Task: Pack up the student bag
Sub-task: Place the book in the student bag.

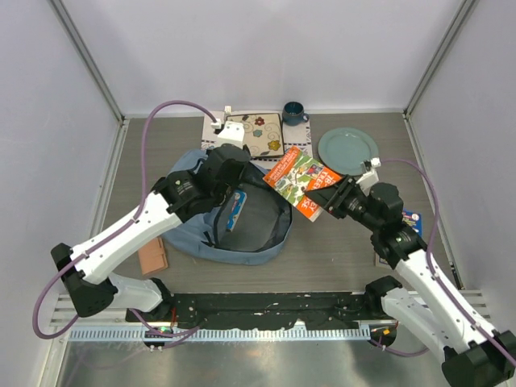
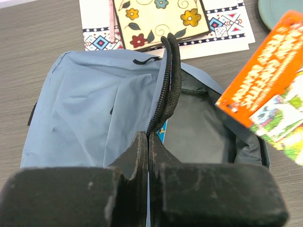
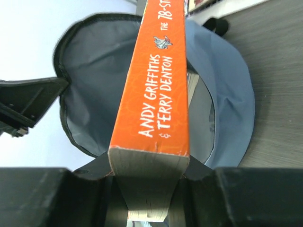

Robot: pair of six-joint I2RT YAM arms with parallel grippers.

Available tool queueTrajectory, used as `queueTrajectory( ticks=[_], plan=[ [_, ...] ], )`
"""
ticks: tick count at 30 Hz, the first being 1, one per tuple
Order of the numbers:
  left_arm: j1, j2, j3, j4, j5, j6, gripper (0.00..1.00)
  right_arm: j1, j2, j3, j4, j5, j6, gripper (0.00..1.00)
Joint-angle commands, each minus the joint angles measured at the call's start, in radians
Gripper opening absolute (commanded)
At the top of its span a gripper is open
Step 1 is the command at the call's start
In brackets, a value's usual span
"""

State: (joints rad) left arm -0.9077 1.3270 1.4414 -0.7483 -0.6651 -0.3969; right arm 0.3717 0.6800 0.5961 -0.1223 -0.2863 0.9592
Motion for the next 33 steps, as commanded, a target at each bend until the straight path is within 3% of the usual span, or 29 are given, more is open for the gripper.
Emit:
queueTrajectory(
  ticks=[1, 10, 17, 33],
  plan=[
    [0.003, -0.014, 0.016, 0.121, -0.027, -0.019, 0.0, 0.009, 0.076, 0.03, 0.208, -0.152, 0.009, 0.01],
    [0.003, 0.003, 0.027, 0.119, -0.002, -0.025, 0.0, 0.082, 0.216, 0.016, 0.294, -0.269, 0.027, 0.01],
    [0.001, -0.006, 0.03, 0.122, 0.018, -0.014, 0.0, 0.142, 0.344, -0.012, 0.476, -0.249, 0.119, 0.01],
    [0.003, -0.051, 0.022, 0.167, 0.045, -0.003, 0.0, 0.314, 0.772, 0.122, 0.794, -0.197, 0.234, 0.01]
  ],
)
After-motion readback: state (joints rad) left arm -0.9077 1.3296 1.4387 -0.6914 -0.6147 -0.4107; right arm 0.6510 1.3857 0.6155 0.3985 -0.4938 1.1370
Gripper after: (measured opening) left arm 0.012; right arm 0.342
